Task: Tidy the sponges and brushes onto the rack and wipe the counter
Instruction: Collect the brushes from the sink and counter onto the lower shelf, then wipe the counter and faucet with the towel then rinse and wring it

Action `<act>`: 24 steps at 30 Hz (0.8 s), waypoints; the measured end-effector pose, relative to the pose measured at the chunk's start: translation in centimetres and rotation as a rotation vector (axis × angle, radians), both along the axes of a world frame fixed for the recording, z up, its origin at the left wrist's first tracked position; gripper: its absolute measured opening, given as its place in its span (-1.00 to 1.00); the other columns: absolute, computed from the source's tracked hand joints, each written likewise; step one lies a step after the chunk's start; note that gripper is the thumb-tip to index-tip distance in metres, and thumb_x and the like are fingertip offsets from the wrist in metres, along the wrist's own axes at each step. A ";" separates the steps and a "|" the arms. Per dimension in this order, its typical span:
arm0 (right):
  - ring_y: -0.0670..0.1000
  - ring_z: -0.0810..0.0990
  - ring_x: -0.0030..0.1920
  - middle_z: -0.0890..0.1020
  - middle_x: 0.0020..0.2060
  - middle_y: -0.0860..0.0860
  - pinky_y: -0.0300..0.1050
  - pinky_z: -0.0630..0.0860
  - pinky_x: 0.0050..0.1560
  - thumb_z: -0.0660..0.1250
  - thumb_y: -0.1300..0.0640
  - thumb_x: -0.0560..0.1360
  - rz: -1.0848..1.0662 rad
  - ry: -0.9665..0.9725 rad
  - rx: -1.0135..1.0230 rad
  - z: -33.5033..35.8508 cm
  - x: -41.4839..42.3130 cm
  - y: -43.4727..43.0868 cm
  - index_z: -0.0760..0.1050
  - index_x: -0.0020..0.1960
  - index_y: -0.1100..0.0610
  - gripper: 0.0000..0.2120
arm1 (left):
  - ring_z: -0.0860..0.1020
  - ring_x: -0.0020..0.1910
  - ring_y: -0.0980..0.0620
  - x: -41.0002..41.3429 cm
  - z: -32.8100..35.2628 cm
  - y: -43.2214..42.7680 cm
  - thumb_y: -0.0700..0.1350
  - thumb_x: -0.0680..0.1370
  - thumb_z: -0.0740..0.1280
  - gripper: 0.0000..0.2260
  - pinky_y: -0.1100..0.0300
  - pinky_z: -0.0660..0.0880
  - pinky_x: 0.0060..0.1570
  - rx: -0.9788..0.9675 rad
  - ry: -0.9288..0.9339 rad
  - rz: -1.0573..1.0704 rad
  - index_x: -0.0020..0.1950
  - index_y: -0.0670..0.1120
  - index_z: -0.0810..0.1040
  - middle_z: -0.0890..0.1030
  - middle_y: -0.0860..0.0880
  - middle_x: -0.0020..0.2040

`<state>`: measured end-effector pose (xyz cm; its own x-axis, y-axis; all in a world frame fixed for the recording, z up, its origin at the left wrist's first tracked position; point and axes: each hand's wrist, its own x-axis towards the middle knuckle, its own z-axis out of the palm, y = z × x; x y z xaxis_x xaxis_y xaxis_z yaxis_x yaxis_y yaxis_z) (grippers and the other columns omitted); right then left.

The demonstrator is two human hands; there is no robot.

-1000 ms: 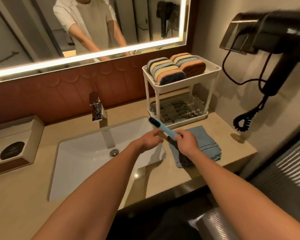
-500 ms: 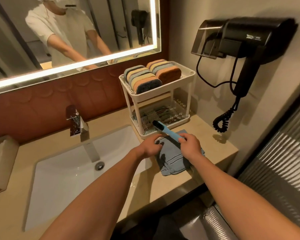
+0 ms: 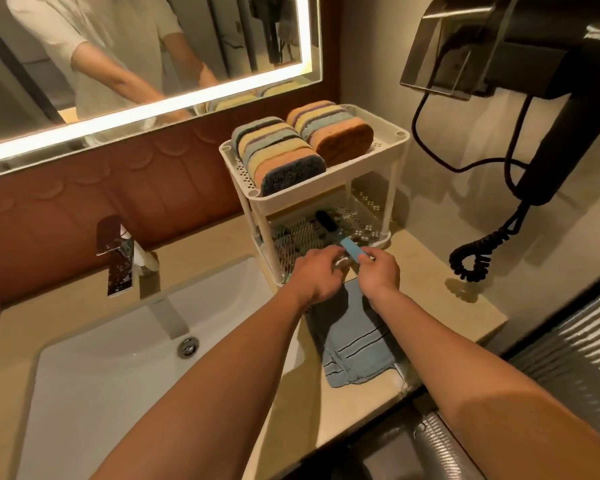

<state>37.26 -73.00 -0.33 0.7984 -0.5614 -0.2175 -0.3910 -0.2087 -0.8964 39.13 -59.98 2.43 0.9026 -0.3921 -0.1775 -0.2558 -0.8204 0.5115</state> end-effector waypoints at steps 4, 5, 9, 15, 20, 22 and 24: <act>0.19 0.58 0.19 0.64 0.20 0.11 0.04 0.49 0.23 0.23 0.12 0.65 -0.040 0.016 -0.026 -0.8 3.3 -0.5 0.61 0.23 0.04 -0.76 | 0.46 0.40 -0.11 3.1 -1.0 -1.4 -0.06 0.62 0.22 -0.55 -0.06 0.39 0.39 -0.015 -0.005 -0.013 0.53 0.08 0.34 0.51 -0.04 0.44; 0.19 0.57 0.18 0.64 0.19 0.12 0.04 0.49 0.22 0.22 0.14 0.65 -0.046 0.021 -0.030 -0.9 4.1 -0.6 0.62 0.20 0.03 -0.77 | 0.49 0.37 -0.11 3.9 -1.4 -1.6 -0.07 0.63 0.22 -0.58 -0.04 0.42 0.37 -0.041 0.026 -0.010 0.51 0.06 0.37 0.54 -0.05 0.41; 0.23 0.55 0.23 0.60 0.25 0.16 0.04 0.47 0.24 0.20 0.14 0.66 -0.072 0.057 -0.094 -1.3 6.8 -1.4 0.59 0.24 0.08 -0.75 | 0.58 0.19 -0.08 6.3 -2.5 -2.0 -0.03 0.64 0.18 -0.70 -0.06 0.50 0.29 -0.093 0.125 0.035 0.34 -0.02 0.52 0.62 -0.07 0.23; 0.23 0.62 0.09 0.65 0.09 0.16 0.08 0.56 0.12 0.19 0.12 0.64 -0.075 0.104 -0.219 -2.9 9.1 -2.6 0.62 0.12 0.12 -0.76 | 0.57 0.07 -0.13 8.2 -3.2 -2.9 -0.08 0.67 0.14 -0.73 0.00 0.50 0.21 0.003 0.147 0.005 0.17 -0.14 0.59 0.62 -0.18 0.11; 0.21 0.62 0.12 0.64 0.12 0.11 0.17 0.57 0.15 0.19 0.05 0.63 -0.112 0.066 -0.234 -3.5 9.1 -2.2 0.53 0.21 0.06 -0.77 | 0.53 0.08 -0.03 8.8 -3.9 -3.9 -0.13 0.66 0.17 -0.78 0.15 0.39 0.10 -0.049 0.113 -0.051 0.23 -0.07 0.54 0.57 -0.08 0.09; 0.21 0.61 0.16 0.63 0.16 0.09 0.18 0.56 0.18 0.19 -0.02 0.62 -0.138 0.044 -0.217 -3.5 8.7 -1.9 0.48 0.29 0.03 -0.70 | 0.55 0.09 -0.05 8.7 -4.0 -4.2 -0.12 0.66 0.16 -0.77 0.15 0.38 0.08 -0.034 0.142 -0.070 0.24 -0.07 0.54 0.57 -0.07 0.08; 0.21 0.59 0.21 0.60 0.24 0.10 0.17 0.55 0.21 0.15 -0.04 0.63 -0.145 0.027 -0.212 -3.4 8.0 -1.6 0.42 0.39 0.03 -0.62 | 0.56 0.14 -0.08 8.2 -4.1 -4.1 -0.13 0.66 0.16 -0.75 0.12 0.43 0.16 -0.024 0.158 -0.076 0.27 -0.08 0.54 0.60 -0.07 0.14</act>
